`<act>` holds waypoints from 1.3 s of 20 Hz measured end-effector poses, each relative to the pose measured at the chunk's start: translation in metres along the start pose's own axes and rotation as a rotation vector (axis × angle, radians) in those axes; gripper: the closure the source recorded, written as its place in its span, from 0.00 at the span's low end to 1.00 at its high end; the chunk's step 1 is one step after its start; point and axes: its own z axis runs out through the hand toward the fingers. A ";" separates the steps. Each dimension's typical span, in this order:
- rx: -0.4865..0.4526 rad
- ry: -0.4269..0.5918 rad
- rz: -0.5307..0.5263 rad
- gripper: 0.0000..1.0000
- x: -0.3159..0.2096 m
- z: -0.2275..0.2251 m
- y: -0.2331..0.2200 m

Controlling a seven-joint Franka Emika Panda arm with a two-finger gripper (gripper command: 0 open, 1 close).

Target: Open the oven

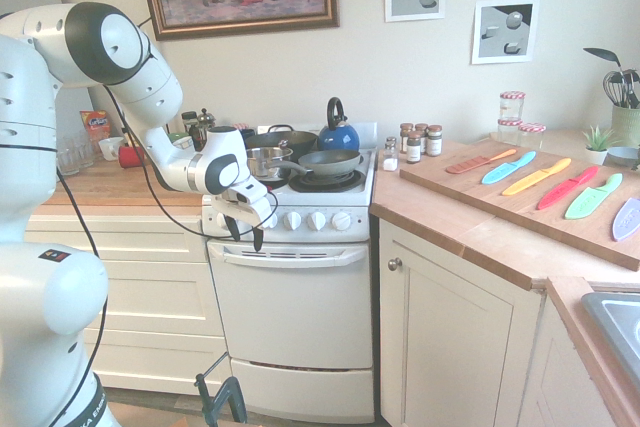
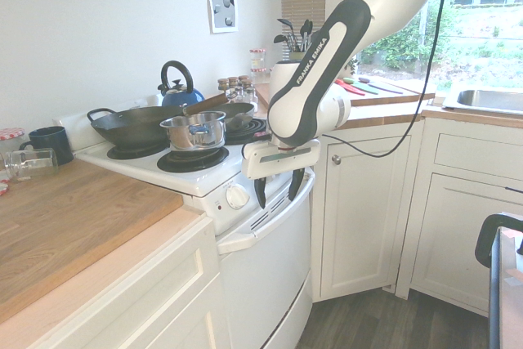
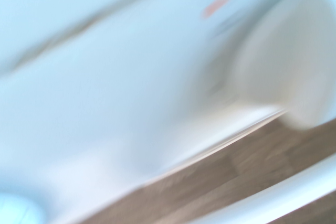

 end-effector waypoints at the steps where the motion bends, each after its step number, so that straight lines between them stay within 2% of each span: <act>1: -0.001 0.021 0.052 0.00 -0.001 -0.003 0.000; 4: -0.022 0.063 0.201 0.00 -0.014 -0.006 0.005; 6: -0.056 0.053 0.254 0.00 -0.033 0.000 0.015; 8: -0.083 0.028 0.273 0.00 -0.042 0.006 0.026; 14: -0.112 0.007 0.336 0.00 -0.021 0.025 0.042; 26: -0.053 0.041 0.438 0.00 0.002 0.044 0.009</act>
